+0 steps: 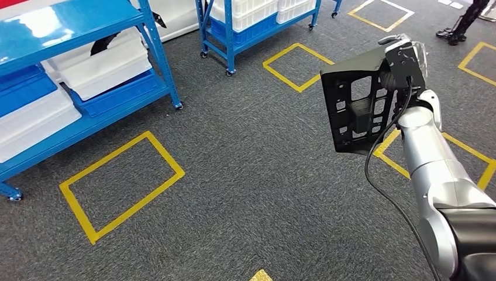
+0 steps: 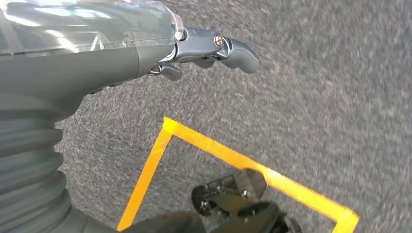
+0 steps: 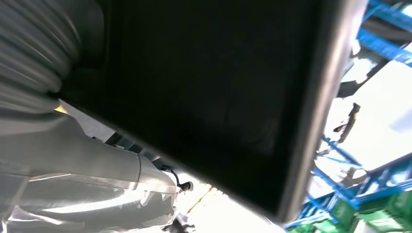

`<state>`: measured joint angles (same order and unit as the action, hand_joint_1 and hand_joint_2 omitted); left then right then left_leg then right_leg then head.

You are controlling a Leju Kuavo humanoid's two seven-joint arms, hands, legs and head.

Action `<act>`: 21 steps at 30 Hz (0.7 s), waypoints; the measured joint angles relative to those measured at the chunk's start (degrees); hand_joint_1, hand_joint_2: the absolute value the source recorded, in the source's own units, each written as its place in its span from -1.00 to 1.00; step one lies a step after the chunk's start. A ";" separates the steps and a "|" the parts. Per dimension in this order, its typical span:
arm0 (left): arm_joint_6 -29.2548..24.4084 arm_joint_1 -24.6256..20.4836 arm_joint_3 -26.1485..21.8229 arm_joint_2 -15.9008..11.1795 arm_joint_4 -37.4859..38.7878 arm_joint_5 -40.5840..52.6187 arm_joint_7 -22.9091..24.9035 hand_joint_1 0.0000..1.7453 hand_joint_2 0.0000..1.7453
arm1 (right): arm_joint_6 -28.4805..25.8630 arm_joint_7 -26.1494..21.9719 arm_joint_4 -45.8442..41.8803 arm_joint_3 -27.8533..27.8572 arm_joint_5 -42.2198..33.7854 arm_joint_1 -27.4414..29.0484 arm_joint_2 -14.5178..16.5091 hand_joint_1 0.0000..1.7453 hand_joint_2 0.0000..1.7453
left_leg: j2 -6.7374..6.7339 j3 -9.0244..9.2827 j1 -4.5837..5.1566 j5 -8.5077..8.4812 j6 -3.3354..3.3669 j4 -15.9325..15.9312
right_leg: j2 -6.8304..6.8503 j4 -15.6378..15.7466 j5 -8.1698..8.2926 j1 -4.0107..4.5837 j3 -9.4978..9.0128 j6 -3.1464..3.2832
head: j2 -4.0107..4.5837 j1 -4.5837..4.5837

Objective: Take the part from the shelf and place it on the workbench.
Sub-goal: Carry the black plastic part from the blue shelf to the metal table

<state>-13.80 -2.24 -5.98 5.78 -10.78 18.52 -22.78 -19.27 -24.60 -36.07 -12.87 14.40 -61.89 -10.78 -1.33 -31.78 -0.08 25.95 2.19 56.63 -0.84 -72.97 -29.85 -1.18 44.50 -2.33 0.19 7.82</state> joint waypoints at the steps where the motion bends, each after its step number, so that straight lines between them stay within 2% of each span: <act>1: 0.01 0.00 0.02 0.01 0.00 -0.01 0.07 -1.00 1.00 | 0.12 0.13 0.04 0.00 0.00 0.02 0.00 1.00 1.00 | -0.68 0.00 0.01 0.07 -0.05 0.04 | 0.30 -1.46 -0.08 -0.25 0.62 -0.23 | 0.00 0.00; 2: 0.00 -0.02 0.04 0.01 0.00 -0.01 0.12 -1.00 1.00 | 0.24 0.26 0.08 0.00 0.00 -0.01 0.00 1.00 1.00 | -1.31 0.02 -0.02 0.18 -0.16 0.12 | 0.58 -0.61 0.88 -0.51 0.08 -0.44 | 0.00 0.00; 3: -0.01 -0.06 0.06 0.01 0.00 -0.01 0.16 -1.00 1.00 | 0.35 0.37 0.10 0.00 0.03 -0.15 0.00 1.00 1.00 | -1.88 0.04 -0.06 0.36 -0.35 0.28 | 1.10 2.42 2.60 -0.74 -1.59 -0.63 | 0.00 0.00; 4: -0.04 -0.10 0.07 -0.02 0.00 -0.02 0.20 -1.00 1.00 | 0.45 0.44 0.12 0.00 0.08 -0.38 0.00 1.00 1.00 | -2.38 0.05 -0.03 0.64 -0.63 0.54 | 2.28 6.47 4.28 -0.88 -3.77 -0.79 | 0.00 0.00; 5: -0.08 -0.16 0.07 -0.05 0.00 -0.03 0.20 -1.00 1.00 | 0.56 0.50 0.14 -0.01 0.14 -0.68 0.06 1.00 1.00 | -2.84 -0.01 0.12 1.00 -1.00 0.97 | 3.38 10.02 5.48 -0.78 -5.65 -0.69 | 0.00 0.02; 6: -0.13 -0.20 0.07 -0.08 0.00 -0.05 0.20 -1.00 1.00 | 0.65 0.56 0.17 -0.02 0.20 -0.95 0.13 1.00 1.00 | -3.27 -0.08 0.29 1.33 -1.35 1.32 | 4.17 12.44 6.10 -0.61 -6.88 -0.41 | 0.00 0.04; 7: -0.18 -0.23 0.07 -0.10 0.00 -0.08 0.20 -1.00 1.00 | 0.72 0.61 0.25 -0.02 0.22 -1.14 0.21 1.00 1.00 | -3.72 -0.11 0.47 1.59 -1.69 1.57 | 4.52 13.47 6.14 -0.37 -7.31 -0.03 | 0.00 0.07; 9: -0.22 -0.27 0.08 -0.09 0.00 -0.14 0.20 -1.00 1.00 | 0.78 0.67 0.42 -0.03 0.24 -1.28 0.33 1.00 1.00 | -4.68 -0.03 0.52 1.87 -2.27 1.67 | 3.40 13.55 6.09 -0.08 -7.14 0.87 | 0.00 0.10; 10: -0.22 -0.31 0.08 -0.09 0.00 -0.15 0.20 -1.00 1.00 | 0.79 0.67 0.48 -0.03 0.24 -1.35 0.38 1.00 1.00 | -4.44 -0.08 0.37 2.29 -2.59 1.97 | 2.85 13.64 6.17 -0.10 -7.11 1.22 | -0.01 0.11; 12: -0.21 -0.35 0.08 -0.09 0.00 -0.16 0.19 -1.00 1.00 | 0.81 0.66 0.52 -0.03 0.24 -1.70 0.65 1.00 1.00 | -2.19 -1.48 -0.01 4.67 -3.07 5.36 | 1.87 13.84 6.33 -0.23 -7.13 2.00 | -0.01 0.12; 13: -0.20 -0.30 0.08 -0.09 0.00 -0.16 0.19 -1.00 1.00 | 0.84 0.65 0.56 -0.03 0.24 -1.86 0.89 1.00 1.00 | -0.66 -2.98 -0.18 6.55 -3.20 8.80 | 1.37 13.86 6.36 -0.21 -7.12 2.28 | -0.01 0.12; 14: -0.19 -0.19 0.08 -0.09 0.00 -0.18 0.18 -1.00 1.00 | 0.87 0.63 0.63 -0.03 0.24 -1.96 1.14 1.00 1.00 | 0.29 -4.82 -0.24 8.40 -3.25 12.87 | 0.81 13.86 6.37 -0.14 -7.09 2.49 | -0.01 0.12; 15: -0.17 -0.06 0.08 -0.09 0.00 -0.22 0.18 -1.00 1.00 | 0.89 0.61 0.75 -0.04 0.24 -1.98 1.35 1.00 1.00 | 0.68 -6.53 -0.26 9.65 -3.26 16.49 | 0.13 13.85 6.38 -0.04 -7.08 2.60 | 0.00 0.11; 16: -0.17 0.06 0.08 -0.09 0.00 -0.27 0.18 -1.00 1.00 | 0.89 0.55 0.91 -0.04 0.24 -1.95 1.53 1.00 1.00 | 0.86 -7.58 -0.25 9.88 -3.21 18.49 | -0.62 13.82 6.40 0.05 -7.08 2.65 | 0.00 0.11; 17: -0.17 0.12 0.08 -0.09 0.00 -0.32 0.17 -1.00 1.00 | 0.86 0.48 1.06 -0.04 0.24 -1.92 1.69 1.00 1.00 | 0.97 -7.65 -0.25 8.96 -3.09 18.27 | -1.40 13.79 6.42 0.11 -7.08 2.66 | -0.01 0.11; 18: -0.17 0.15 0.08 -0.09 0.00 -0.34 0.16 -1.00 1.00 | 0.80 0.38 1.18 -0.04 0.24 -1.91 1.81 1.00 1.00 | 1.23 -6.70 -0.25 7.05 -2.87 15.79 | -2.17 13.72 6.44 0.15 -7.10 2.66 | 0.00 0.11; 20: -0.17 0.21 0.07 -0.09 0.00 -0.34 0.13 -1.00 1.00 | 0.64 0.13 1.27 -0.04 0.23 -1.92 2.03 1.00 1.00 | 3.32 -3.42 -0.30 2.94 -2.28 8.07 | -3.47 13.57 6.49 0.19 -7.03 2.51 | 0.00 0.11; 21: -0.17 0.27 0.06 -0.09 0.00 -0.33 0.12 -1.00 1.00 | 0.55 -0.01 1.33 -0.04 0.22 -1.93 2.10 1.00 1.00 | 4.44 -2.18 -0.34 1.86 -2.04 5.08 | -4.02 13.48 6.58 0.16 -6.85 2.30 | 0.00 0.12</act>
<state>-13.97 -1.97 -5.92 5.68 -10.78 18.18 -22.66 -18.72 -24.61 -34.74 -12.92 14.62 -63.81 -8.68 3.11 -33.95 -0.43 27.81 0.15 61.70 -4.86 -59.49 -23.27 -1.02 37.65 -0.03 0.19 7.94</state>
